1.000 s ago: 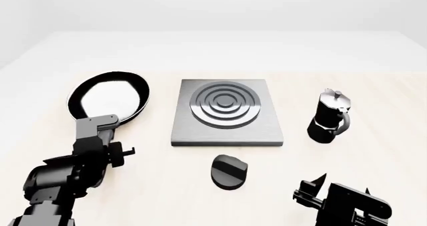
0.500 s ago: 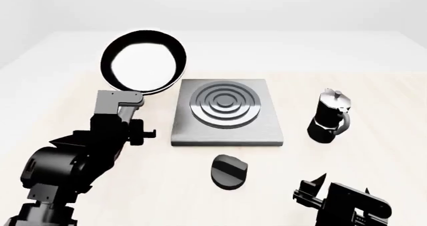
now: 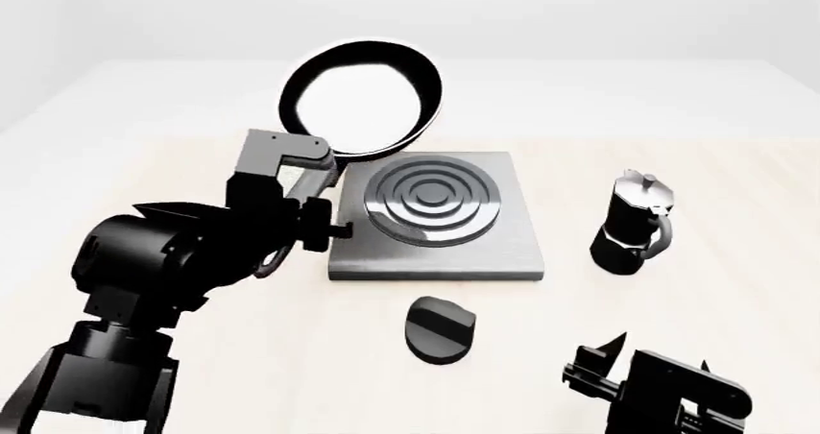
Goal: Turn on the stove and put the frying pan on it.
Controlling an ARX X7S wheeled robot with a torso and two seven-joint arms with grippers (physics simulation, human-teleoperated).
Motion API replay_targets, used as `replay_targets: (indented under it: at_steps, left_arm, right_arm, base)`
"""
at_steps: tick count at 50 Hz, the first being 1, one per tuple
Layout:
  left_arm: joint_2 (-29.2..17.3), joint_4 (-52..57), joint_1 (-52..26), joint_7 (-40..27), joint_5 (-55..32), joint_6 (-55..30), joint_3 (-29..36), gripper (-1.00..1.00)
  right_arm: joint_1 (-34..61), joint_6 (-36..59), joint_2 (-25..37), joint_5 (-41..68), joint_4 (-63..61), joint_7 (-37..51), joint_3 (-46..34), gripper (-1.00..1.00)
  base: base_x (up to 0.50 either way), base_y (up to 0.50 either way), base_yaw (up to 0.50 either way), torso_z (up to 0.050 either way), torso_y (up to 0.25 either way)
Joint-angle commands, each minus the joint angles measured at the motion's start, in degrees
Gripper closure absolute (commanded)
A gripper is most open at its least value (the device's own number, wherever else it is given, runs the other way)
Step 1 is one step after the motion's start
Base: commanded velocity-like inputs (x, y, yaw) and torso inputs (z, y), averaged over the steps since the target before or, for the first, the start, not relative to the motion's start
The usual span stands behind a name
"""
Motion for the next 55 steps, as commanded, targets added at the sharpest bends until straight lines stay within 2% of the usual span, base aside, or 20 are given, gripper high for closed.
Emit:
replay_targets:
  at_steps: [1, 19, 38, 55]
  left_arm:
    - [2.42, -1.58, -5.94, 5.41, 1.62, -1.23, 2.07, 1.00]
    - [5.99, -9.25, -10.07, 7.78, 5.20, 1.72, 9.32, 1.00]
    - [10.16, -16.47, -10.22, 8.83, 5.86, 5.30, 11.68, 1.00]
    - [10.30, -17.91, -9.01, 9.51, 5.69, 6.82, 13.16, 1.00]
  right_arm:
    - [0.02, 0.04, 0.10, 0.19, -0.03, 0.11, -0.15, -1.00]
    - [0.20, -0.28, 0.22, 0.41, 0.47, 0.12, -0.30, -1.00]
    - [0.37, -0.26, 0.36, 0.68, 0.65, 0.12, -0.49, -1.00]
    - [0.46, -0.38, 0.50, 0.88, 0.75, 0.22, -0.67, -1.00]
  base:
    - [0.00, 0.00, 0.00, 0.000, 0.000]
    - [0.00, 0.00, 0.00, 0.000, 0.002]
    - [0.00, 0.00, 0.00, 0.001, 0.002]
    - [0.00, 0.00, 0.00, 0.000, 0.001]
